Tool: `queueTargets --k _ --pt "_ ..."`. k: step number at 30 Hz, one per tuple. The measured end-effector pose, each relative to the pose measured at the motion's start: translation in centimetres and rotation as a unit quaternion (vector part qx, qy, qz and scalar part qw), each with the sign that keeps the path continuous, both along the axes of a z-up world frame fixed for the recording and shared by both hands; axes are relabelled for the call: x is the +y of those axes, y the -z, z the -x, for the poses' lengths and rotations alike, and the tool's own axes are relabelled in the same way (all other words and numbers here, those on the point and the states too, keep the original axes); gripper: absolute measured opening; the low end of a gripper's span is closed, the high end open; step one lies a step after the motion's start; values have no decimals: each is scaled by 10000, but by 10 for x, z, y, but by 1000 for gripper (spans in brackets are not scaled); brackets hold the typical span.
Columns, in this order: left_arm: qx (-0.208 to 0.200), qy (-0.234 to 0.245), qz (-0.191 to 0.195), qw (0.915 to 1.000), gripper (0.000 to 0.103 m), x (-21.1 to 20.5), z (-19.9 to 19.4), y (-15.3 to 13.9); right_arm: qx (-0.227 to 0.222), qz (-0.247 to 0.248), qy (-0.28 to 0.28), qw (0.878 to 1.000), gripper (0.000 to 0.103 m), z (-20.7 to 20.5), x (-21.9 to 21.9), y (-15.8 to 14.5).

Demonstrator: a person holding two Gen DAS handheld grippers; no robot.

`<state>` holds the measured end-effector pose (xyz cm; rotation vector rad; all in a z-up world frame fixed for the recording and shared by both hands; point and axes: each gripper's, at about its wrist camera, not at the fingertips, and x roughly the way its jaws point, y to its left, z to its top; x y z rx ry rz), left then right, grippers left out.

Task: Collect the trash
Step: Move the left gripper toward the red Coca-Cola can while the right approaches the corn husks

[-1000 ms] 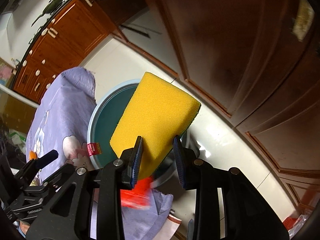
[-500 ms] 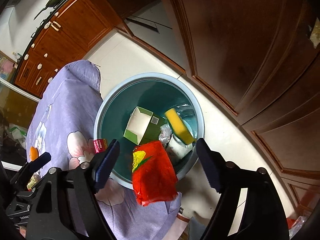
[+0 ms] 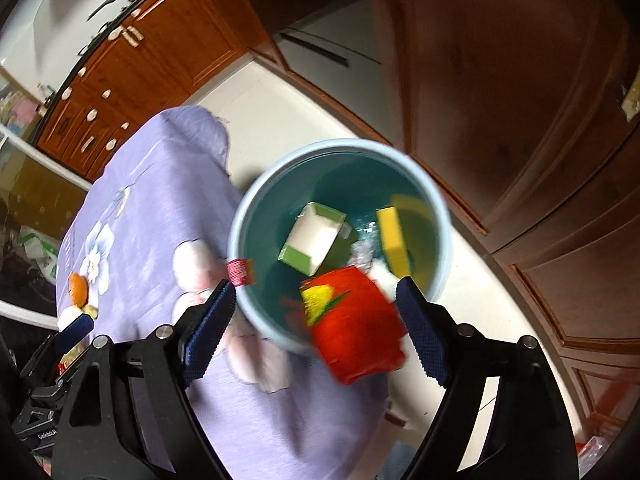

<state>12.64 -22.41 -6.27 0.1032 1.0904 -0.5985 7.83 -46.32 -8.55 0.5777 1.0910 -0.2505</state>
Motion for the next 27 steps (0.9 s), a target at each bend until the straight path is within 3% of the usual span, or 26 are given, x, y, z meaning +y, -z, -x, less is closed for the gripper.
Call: queueTargets --k 16,27 --pt "-270 -989 251 9944 98 157 22 -28 -197 193 -1053 9941 78 -20 135 -33" --pt "-407 -1942 286 9797 98 291 42 -27 -311 552 -2301 9711 78 -46 264 -61"
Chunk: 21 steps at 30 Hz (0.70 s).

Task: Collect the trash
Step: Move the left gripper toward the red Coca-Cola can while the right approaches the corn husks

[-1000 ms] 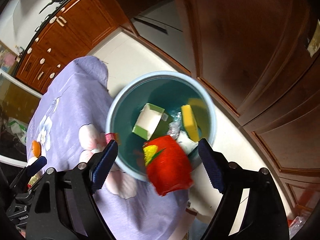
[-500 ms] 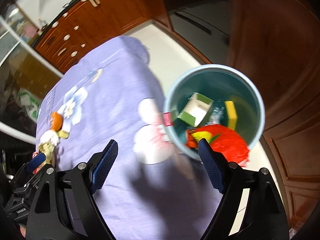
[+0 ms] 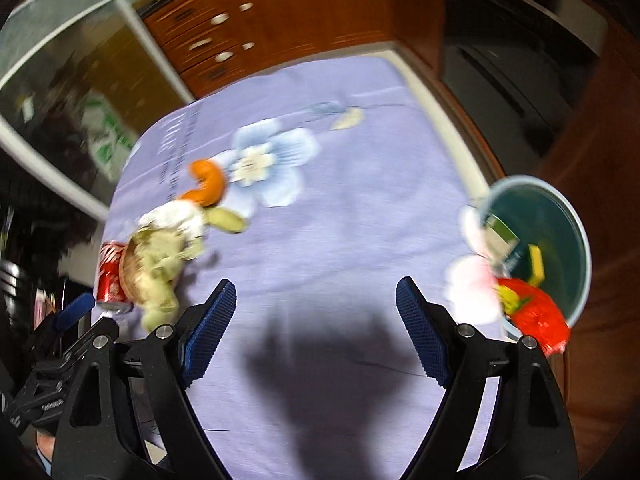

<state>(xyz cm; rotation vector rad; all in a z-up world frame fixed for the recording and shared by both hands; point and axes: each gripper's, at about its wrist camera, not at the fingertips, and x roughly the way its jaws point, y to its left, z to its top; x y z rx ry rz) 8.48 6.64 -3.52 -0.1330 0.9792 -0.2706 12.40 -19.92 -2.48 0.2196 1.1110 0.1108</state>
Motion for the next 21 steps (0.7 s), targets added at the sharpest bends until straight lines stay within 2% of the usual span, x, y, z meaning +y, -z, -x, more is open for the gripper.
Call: queueTargets --k 8,13,19,21 --pt "157 -821 -18 9965 98 94 5 22 -99 377 -1055 9937 78 -23 91 0" --pt "312 -1027 10 9942 98 123 4 37 -86 622 -1782 9820 78 -36 146 10" --pt "379 -1064 102 9935 98 143 -1 48 2 781 -2362 9686 78 -50 188 27" --pt "400 -1057 105 9935 98 147 -4 51 42 741 -2531 9646 65 -54 198 31"
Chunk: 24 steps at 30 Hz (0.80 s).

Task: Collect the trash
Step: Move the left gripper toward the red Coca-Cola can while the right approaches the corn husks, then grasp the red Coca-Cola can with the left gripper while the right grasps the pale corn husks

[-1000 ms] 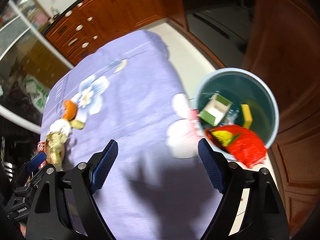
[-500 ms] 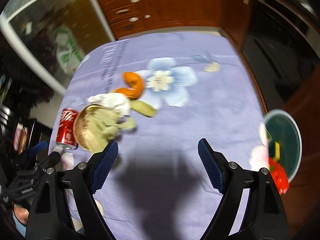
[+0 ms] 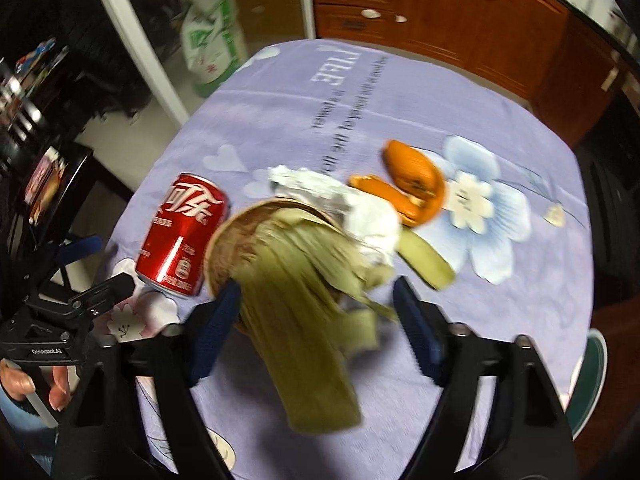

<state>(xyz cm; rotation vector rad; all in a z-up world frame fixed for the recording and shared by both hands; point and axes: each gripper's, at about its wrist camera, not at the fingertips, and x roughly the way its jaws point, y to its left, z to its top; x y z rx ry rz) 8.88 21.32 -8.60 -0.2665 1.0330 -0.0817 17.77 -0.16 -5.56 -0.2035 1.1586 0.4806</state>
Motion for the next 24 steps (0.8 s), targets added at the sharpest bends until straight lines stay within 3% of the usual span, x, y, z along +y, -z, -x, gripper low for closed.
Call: queueTargets --k 5,14,16,17,18,19,24 --pt "74 14 133 9999 98 6 -8 6 141 128 -262 9995 62 -9 18 16" --pt "64 151 256 9995 98 0 -17 6 476 237 -267 9982 62 -15 19 44" --pt "43 172 257 9995 98 -2 -20 5 444 220 -267 9984 49 -13 18 45" --pt "41 185 255 9995 98 -4 -22 5 520 189 -274 9981 34 -13 18 47" --pt "46 201 249 9995 98 -7 -24 6 575 142 -268 9979 30 -13 18 48" --pt "51 228 236 9994 98 -8 -27 7 579 151 -266 9979 17 -13 18 48" --pt "203 313 199 9991 98 -19 -41 19 770 -216 -98 9967 10 -10 8 43"
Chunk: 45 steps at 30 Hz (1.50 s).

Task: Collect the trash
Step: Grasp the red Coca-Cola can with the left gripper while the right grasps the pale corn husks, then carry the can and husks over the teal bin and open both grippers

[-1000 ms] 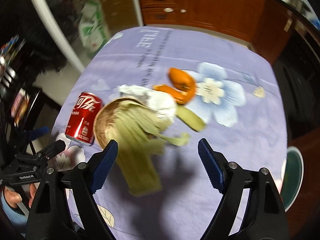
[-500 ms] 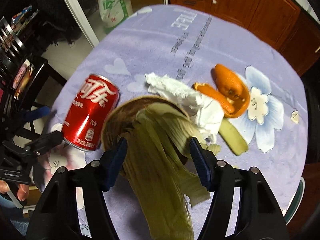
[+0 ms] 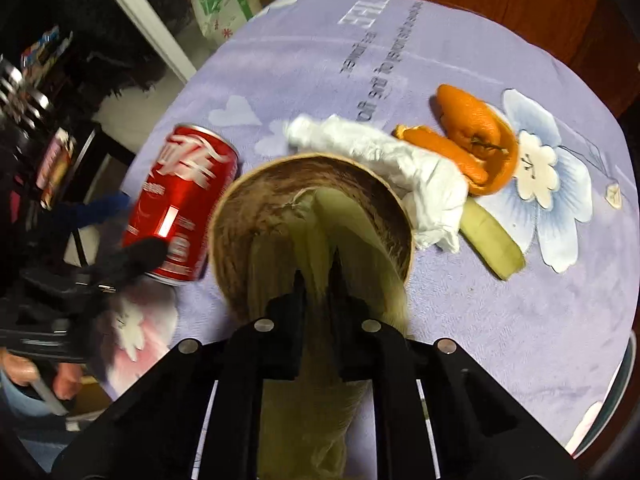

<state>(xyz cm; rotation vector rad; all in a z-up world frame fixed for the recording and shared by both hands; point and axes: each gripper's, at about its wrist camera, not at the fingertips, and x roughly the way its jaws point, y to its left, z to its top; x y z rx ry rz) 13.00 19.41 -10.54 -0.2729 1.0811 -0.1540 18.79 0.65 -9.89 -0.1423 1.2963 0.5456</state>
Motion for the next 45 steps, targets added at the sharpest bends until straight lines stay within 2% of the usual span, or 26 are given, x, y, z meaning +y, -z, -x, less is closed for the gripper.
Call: queueTargets --k 7,9,11,12,14,19,23,27,36,45 --pt "116 145 -71 9998 95 -14 -11 13 -180 -317 426 9984 10 0 -30 -26" --pt "94 140 -25 9999 85 -15 -13 15 -191 -357 509 9979 10 0 -39 -29" --pt "65 110 -61 9999 61 -16 -14 14 -184 -369 608 9973 10 0 -47 -30" --pt "65 87 -18 9999 58 -15 -14 13 -174 -381 644 9970 10 0 -50 -30" --pt "58 62 69 9999 57 -14 -14 13 -172 -388 714 9965 10 1 -57 -30" --pt "-30 -123 -78 9999 56 -13 -7 6 -183 -478 895 9947 10 4 -71 -32" --pt "-220 -255 -137 9993 56 -9 3 -12 -242 -576 980 9932 10 6 -82 -39" --pt "-462 -164 -189 9986 57 -17 11 -37 -320 -667 1077 9914 10 10 -93 -46" --pt "-713 599 -194 9955 57 -96 14 -64 -571 -884 1467 9836 10 27 -144 -67" --pt "-847 1459 -310 9852 57 -202 13 -76 -754 -1063 2268 9652 10 49 -241 -74"
